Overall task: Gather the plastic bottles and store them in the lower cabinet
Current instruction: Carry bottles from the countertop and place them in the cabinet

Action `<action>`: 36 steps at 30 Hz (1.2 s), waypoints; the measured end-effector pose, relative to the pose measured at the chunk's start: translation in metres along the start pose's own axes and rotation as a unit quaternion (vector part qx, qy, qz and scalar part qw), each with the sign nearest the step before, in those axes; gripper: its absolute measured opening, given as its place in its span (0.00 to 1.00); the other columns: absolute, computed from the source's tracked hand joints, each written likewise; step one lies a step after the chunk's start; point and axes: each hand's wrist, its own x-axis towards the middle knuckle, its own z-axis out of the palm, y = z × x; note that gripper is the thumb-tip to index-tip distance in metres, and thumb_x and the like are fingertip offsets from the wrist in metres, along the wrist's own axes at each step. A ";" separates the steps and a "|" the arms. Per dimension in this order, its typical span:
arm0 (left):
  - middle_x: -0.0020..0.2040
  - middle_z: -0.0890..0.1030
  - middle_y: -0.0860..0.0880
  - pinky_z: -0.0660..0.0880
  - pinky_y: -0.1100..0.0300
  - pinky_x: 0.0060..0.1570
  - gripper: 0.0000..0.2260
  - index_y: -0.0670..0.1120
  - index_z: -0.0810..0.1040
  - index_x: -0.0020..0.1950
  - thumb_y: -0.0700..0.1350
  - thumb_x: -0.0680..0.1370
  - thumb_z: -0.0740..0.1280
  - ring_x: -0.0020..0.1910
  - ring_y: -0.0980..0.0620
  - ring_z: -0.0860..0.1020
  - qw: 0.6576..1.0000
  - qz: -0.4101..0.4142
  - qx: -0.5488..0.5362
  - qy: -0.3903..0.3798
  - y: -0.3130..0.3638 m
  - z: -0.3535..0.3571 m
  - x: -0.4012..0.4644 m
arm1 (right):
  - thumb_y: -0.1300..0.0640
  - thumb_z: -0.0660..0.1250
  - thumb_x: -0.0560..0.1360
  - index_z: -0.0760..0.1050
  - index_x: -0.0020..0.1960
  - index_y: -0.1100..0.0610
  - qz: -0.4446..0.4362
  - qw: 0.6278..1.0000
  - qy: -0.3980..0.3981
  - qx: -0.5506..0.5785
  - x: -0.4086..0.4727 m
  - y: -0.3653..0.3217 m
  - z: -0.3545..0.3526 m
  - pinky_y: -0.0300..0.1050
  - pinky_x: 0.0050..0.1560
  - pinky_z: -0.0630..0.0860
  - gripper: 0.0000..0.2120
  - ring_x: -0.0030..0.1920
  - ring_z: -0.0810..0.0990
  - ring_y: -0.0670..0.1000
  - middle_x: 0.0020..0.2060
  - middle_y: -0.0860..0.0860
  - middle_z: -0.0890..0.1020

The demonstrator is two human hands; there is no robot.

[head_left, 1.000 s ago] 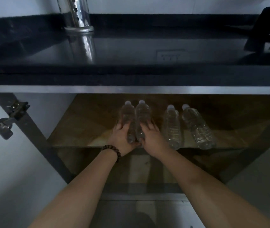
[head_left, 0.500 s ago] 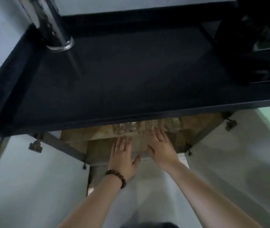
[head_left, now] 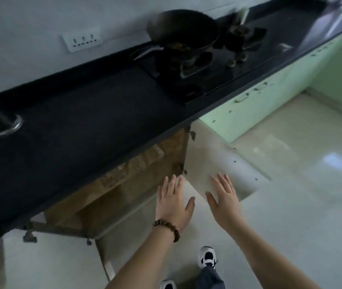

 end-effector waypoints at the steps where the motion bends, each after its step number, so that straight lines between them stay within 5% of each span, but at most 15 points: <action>1: 0.79 0.49 0.49 0.42 0.51 0.75 0.32 0.48 0.50 0.79 0.60 0.79 0.54 0.77 0.50 0.42 1.000 0.017 -0.007 -0.005 0.017 0.000 -0.002 | 0.51 0.61 0.79 0.62 0.74 0.54 0.029 0.999 0.024 0.007 -0.012 0.009 -0.014 0.49 0.74 0.52 0.25 0.77 0.50 0.52 0.75 0.53 0.61; 11: 0.79 0.50 0.47 0.44 0.49 0.75 0.32 0.48 0.51 0.79 0.59 0.78 0.56 0.77 0.49 0.44 0.978 0.196 0.002 -0.065 0.169 0.031 -0.004 | 0.52 0.60 0.79 0.61 0.75 0.55 0.245 0.949 0.195 0.037 -0.112 0.105 -0.123 0.47 0.74 0.51 0.25 0.77 0.49 0.50 0.76 0.53 0.59; 19: 0.79 0.54 0.45 0.47 0.49 0.74 0.33 0.47 0.53 0.78 0.59 0.78 0.58 0.77 0.48 0.47 0.959 0.268 0.023 -0.088 0.296 0.078 0.032 | 0.52 0.60 0.79 0.62 0.74 0.55 0.333 0.900 0.270 0.079 -0.124 0.200 -0.192 0.48 0.74 0.50 0.24 0.77 0.49 0.51 0.76 0.54 0.58; 36: 0.79 0.54 0.45 0.48 0.50 0.74 0.33 0.47 0.53 0.78 0.58 0.78 0.59 0.77 0.48 0.48 0.960 0.276 -0.002 -0.048 0.576 0.145 0.200 | 0.52 0.60 0.79 0.62 0.74 0.55 0.308 0.904 0.282 0.090 0.029 0.429 -0.386 0.47 0.74 0.51 0.24 0.76 0.51 0.52 0.76 0.55 0.57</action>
